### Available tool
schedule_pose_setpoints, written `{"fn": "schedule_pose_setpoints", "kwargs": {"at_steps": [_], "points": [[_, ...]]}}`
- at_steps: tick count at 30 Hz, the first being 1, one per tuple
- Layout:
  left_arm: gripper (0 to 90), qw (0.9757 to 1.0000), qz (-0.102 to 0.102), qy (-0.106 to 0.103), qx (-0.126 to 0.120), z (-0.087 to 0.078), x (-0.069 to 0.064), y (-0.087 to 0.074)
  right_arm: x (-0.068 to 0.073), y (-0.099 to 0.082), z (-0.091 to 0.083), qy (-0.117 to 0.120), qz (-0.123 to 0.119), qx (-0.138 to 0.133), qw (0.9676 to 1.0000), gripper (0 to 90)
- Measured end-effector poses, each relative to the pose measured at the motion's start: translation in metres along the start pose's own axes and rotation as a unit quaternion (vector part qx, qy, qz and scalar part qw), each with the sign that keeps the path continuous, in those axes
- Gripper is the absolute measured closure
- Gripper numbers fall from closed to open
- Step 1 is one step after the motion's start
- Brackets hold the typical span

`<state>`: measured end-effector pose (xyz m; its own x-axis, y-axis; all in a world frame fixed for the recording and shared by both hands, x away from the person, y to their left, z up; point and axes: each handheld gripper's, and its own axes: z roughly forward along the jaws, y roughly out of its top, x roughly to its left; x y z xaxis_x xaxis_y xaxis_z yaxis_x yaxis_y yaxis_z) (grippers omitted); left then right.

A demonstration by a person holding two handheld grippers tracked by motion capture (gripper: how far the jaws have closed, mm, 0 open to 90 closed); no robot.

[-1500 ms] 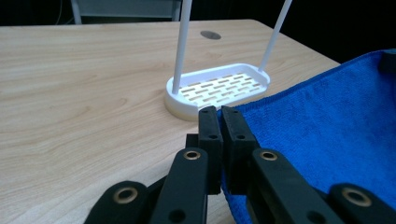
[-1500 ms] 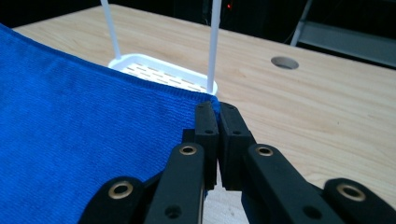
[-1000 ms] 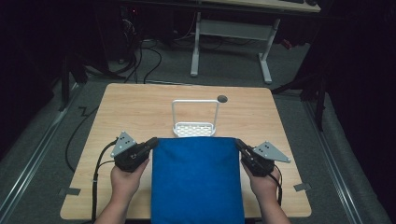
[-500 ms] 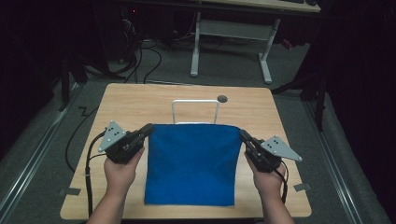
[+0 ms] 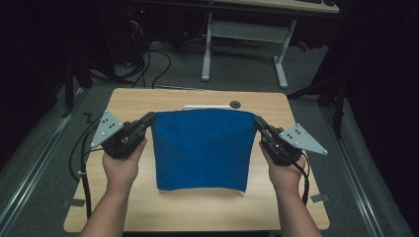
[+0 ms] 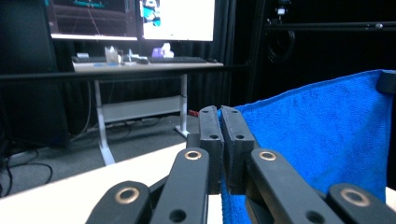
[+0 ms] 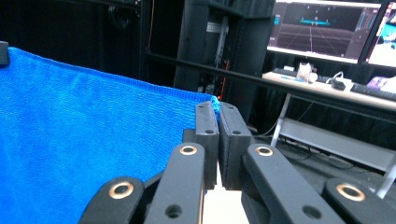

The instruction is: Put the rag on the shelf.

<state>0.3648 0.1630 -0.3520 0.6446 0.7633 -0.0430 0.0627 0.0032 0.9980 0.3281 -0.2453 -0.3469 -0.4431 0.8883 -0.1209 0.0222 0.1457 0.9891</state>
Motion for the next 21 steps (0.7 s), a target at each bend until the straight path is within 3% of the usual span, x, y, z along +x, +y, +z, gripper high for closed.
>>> {"fn": "schedule_pose_setpoints", "kwargs": {"at_steps": [9, 12, 21], "points": [[88.4, 0.9998, 0.010, 0.003, -0.015, 0.007, 0.006, 0.026, -0.011, 0.023, 0.005, -0.013, 0.002, -0.015, 0.9998, 88.7], [88.4, 0.9997, 0.023, 0.008, -0.003, 0.017, 0.011, 0.031, -0.019, 0.027, 0.010, -0.015, 0.012, -0.014, 0.9997, 88.7], [88.6, 0.9992, 0.027, 0.014, 0.024, 0.054, 0.028, 0.035, -0.037, 0.038, 0.034, -0.031, 0.031, -0.015, 0.9989, 88.8]]}}
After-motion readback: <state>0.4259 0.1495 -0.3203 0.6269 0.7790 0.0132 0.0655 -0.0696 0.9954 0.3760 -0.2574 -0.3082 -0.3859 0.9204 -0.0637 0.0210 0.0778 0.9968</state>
